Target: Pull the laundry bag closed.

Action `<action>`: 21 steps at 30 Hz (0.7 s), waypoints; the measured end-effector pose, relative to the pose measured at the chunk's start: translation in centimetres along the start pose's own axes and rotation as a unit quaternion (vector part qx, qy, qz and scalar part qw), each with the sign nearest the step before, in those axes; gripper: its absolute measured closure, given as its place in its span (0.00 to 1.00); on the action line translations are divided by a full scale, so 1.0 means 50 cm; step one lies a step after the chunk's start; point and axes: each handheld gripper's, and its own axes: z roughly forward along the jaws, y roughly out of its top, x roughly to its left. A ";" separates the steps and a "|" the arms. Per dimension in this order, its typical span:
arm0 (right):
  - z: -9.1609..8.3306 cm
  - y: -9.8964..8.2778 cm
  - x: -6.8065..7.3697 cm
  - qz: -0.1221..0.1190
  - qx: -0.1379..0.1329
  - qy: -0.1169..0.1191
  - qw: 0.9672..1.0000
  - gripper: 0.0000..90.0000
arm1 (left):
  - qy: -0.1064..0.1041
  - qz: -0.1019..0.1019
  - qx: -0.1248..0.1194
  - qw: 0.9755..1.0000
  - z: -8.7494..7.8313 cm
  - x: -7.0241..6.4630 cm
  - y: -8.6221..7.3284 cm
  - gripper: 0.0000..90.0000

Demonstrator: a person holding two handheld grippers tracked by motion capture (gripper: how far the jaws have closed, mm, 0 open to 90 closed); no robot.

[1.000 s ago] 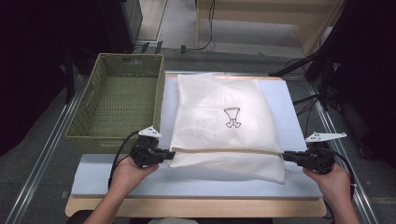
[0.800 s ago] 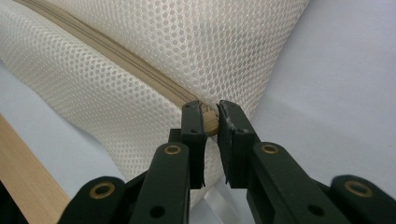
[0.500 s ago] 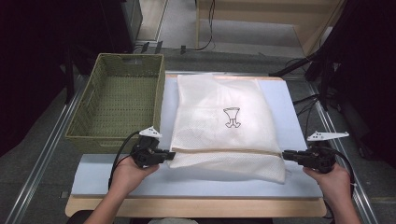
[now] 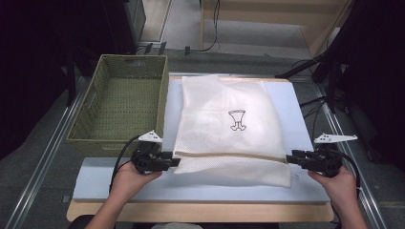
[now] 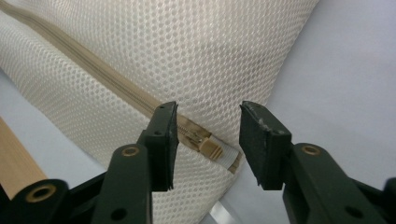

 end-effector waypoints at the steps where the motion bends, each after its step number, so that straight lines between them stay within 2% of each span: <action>1: -0.001 0.001 -0.001 -0.001 -0.004 -0.002 1.000 0.61 | 0.000 0.001 -0.002 1.000 -0.003 0.001 -0.001 0.58; 7: -0.003 0.004 -0.005 -0.004 -0.026 -0.009 1.000 0.54 | 0.006 0.007 -0.019 1.000 -0.020 0.001 -0.010 0.50; 13: -0.001 0.011 -0.009 -0.011 -0.042 -0.021 0.999 0.53 | 0.018 0.001 -0.030 0.999 -0.039 0.007 -0.025 0.48; 21: 0.011 0.022 -0.023 0.000 -0.041 -0.043 0.998 0.54 | 0.036 -0.007 -0.041 0.998 -0.062 0.016 -0.042 0.46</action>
